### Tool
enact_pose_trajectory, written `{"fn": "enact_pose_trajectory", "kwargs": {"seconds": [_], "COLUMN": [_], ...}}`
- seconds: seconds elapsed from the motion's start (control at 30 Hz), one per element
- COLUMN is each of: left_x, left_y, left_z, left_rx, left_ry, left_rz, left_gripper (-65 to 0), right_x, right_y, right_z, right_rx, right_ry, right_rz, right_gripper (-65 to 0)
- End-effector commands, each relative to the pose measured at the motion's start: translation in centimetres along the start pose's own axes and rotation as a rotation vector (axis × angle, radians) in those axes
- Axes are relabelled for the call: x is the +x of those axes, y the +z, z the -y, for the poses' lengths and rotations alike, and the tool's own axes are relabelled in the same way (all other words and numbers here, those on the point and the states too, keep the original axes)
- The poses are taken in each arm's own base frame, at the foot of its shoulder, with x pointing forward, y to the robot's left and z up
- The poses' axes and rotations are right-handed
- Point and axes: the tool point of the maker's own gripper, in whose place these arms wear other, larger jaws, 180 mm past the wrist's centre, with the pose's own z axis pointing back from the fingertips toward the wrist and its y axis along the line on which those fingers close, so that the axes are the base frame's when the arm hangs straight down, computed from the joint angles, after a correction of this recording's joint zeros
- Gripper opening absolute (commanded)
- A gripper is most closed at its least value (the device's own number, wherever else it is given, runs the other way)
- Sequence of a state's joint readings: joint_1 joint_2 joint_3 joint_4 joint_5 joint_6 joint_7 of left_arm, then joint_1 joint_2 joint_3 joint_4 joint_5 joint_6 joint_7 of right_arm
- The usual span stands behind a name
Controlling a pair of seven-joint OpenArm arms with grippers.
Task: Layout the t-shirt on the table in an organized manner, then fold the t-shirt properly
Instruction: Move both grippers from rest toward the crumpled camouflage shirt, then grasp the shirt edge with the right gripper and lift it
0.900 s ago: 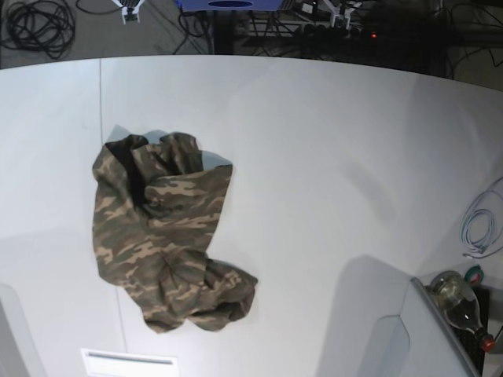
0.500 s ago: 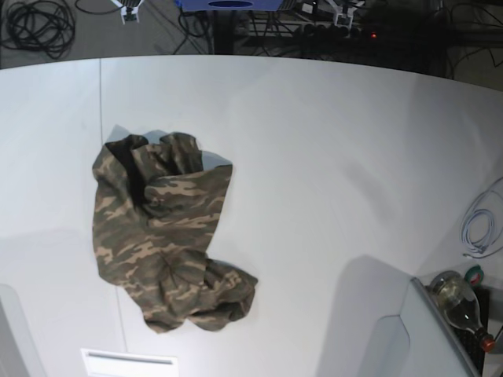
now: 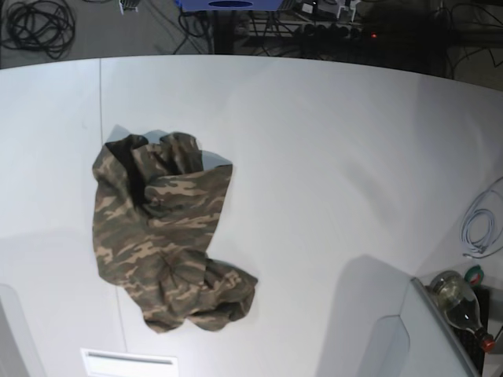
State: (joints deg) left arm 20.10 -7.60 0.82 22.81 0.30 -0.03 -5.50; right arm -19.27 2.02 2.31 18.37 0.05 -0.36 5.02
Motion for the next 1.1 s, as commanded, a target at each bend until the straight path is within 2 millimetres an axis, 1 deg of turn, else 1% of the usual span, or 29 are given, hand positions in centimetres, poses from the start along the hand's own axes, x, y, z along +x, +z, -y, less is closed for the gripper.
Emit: {"fn": "enact_pose_trajectory", "kwargs": {"seconds": [0.0,0.07,0.1,0.13,0.2,0.27,0.37,0.4,0.47,0.5,0.53,0.57,0.63,0.7,0.73,0.77,0.8,0.83,0.9,0.93,1.0,1.03,1.07], "left_x": [-2.3,-2.9,-2.7,-3.1,-2.7,-2.2,-1.1,-0.2,2.2,3.3,5.1,7.0,11.7,15.9,18.6,20.9,23.1,25.0,28.5,30.2,32.8,34.2,35.3], "left_y": [0.9,2.2,2.9,3.8,5.6,7.3,10.4,11.7,14.6,15.9,17.6,19.1,22.2,24.7,25.9,26.8,27.5,27.9,27.3,26.7,25.4,24.9,24.6], "left_z": [-1.6,-2.5,-3.1,-3.3,-3.9,-4.4,-6.1,-7.1,-9.0,-9.7,-10.4,-10.8,-11.0,-10.9,-10.5,-9.9,-9.3,-8.7,-7.1,-6.2,-4.3,-2.7,-1.5], "left_rx": [0.024,0.032,0.037,0.038,0.040,0.037,0.073,0.098,0.152,0.173,0.188,0.195,0.181,0.151,0.132,0.108,0.088,0.069,0.020,-0.010,-0.065,-0.105,-0.135], "left_ry": [-0.024,-0.046,-0.058,-0.067,-0.092,-0.123,-0.126,-0.121,-0.116,-0.117,-0.103,-0.075,-0.006,0.027,0.034,0.043,0.047,0.053,0.060,0.059,0.049,0.034,0.021], "left_rz": [-0.025,0.007,0.032,0.047,0.097,0.140,0.211,0.248,0.331,0.368,0.426,0.487,0.634,0.760,0.839,0.906,0.970,1.011,1.023,1.002,0.931,0.901,0.881], "left_gripper": [-65.0,-65.0,-65.0,-65.0,-65.0,-65.0,-65.0,-65.0,-65.0,-65.0,-65.0,-65.0,-65.0,-65.0,-65.0,-65.0,-65.0,-65.0,-65.0,-65.0,-65.0,-60.9,-53.3], "right_x": [-3.8,-5.0,-5.3,-5.5,-5.0,-4.7,-3.7,-3.2,-1.7,-0.3,1.0,2.8,6.7,11.2,13.5,15.3,17.5,19.4,22.8,24.1,26.5,27.9,29.0], "right_y": [0.7,1.8,2.5,3.4,5.4,7.3,10.0,10.9,12.8,13.9,15.2,16.6,19.5,22.2,23.4,24.2,25.1,25.7,26.6,26.8,27.1,27.4,27.5], "right_z": [0.5,1.6,2.1,2.6,3.6,4.0,5.1,5.3,5.6,6.1,6.6,7.0,7.9,8.4,8.5,8.5,8.5,8.5,7.9,7.4,6.2,5.4,5.0], "right_rx": [-0.009,-0.032,-0.043,-0.054,-0.078,-0.092,-0.123,-0.128,-0.141,-0.155,-0.169,-0.183,-0.211,-0.226,-0.229,-0.230,-0.228,-0.226,-0.204,-0.186,-0.146,-0.123,-0.112], "right_ry": [-0.022,-0.057,-0.065,-0.072,-0.080,-0.098,-0.110,-0.109,-0.122,-0.127,-0.129,-0.131,-0.139,-0.143,-0.144,-0.147,-0.154,-0.161,-0.167,-0.167,-0.155,-0.150,-0.147], "right_rz": [-0.064,-0.065,-0.059,-0.052,-0.017,0.005,0.049,0.064,0.113,0.155,0.194,0.247,0.365,0.497,0.564,0.616,0.677,0.725,0.794,0.803,0.804,0.806,0.804], "right_gripper": [-64.2,-64.2,-64.2,-64.2,-64.2,-64.2,-64.2,-64.2,-64.2,-64.2,-64.2,-64.2,-64.2,-64.2,-64.2,-63.6,-63.5,-63.3,-62.0,-59.1,-51.2,-46.5,-42.9]}}
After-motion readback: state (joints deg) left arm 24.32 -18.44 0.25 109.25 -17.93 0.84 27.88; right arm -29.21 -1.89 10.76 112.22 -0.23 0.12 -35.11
